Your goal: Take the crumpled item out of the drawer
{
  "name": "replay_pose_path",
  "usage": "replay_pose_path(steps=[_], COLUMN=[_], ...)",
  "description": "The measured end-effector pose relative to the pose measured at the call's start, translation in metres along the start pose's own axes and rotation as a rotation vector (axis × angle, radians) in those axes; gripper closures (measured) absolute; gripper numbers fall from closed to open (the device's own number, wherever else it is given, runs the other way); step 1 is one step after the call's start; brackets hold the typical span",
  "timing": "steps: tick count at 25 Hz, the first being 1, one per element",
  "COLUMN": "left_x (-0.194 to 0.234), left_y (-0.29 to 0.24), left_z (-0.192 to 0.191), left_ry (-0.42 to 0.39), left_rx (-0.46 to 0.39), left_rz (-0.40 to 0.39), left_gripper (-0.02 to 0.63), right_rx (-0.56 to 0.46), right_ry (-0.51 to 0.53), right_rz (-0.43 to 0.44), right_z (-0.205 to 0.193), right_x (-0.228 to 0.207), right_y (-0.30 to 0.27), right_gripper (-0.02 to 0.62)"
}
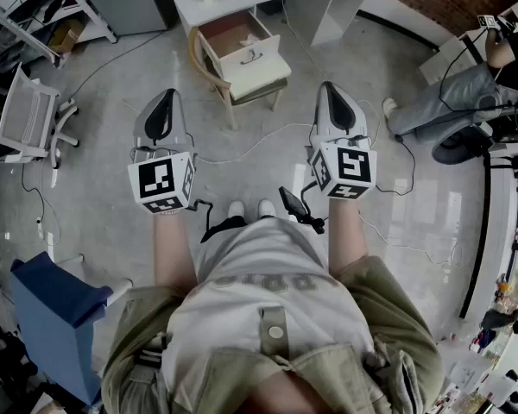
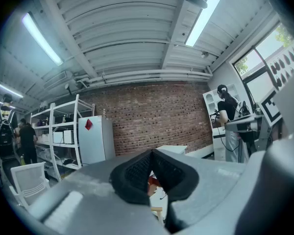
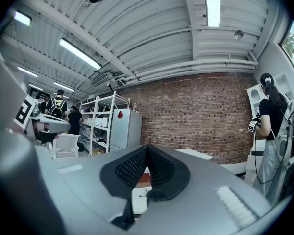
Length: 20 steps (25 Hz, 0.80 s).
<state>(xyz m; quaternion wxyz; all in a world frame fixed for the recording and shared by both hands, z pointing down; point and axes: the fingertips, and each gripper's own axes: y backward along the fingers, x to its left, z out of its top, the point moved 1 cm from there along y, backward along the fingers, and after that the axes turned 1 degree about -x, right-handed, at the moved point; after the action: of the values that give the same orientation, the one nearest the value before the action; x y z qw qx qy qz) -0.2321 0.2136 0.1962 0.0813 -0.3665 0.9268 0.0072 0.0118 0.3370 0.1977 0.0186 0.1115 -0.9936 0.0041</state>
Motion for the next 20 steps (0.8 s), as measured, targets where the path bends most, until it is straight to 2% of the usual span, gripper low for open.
replay_pose_path(steps=[20], left_x=[-0.0042], left_y=[0.0025], left_z=[-0.0063], left_ry=[0.011], left_rx=[0.014], left_rz=[0.007], left_gripper=[0.600], right_rx=[0.008], right_ry=[0.018], right_rz=[0.014], right_z=[-0.0034], right_x=[-0.0007], right_y=[0.0030], right_gripper=[0.595])
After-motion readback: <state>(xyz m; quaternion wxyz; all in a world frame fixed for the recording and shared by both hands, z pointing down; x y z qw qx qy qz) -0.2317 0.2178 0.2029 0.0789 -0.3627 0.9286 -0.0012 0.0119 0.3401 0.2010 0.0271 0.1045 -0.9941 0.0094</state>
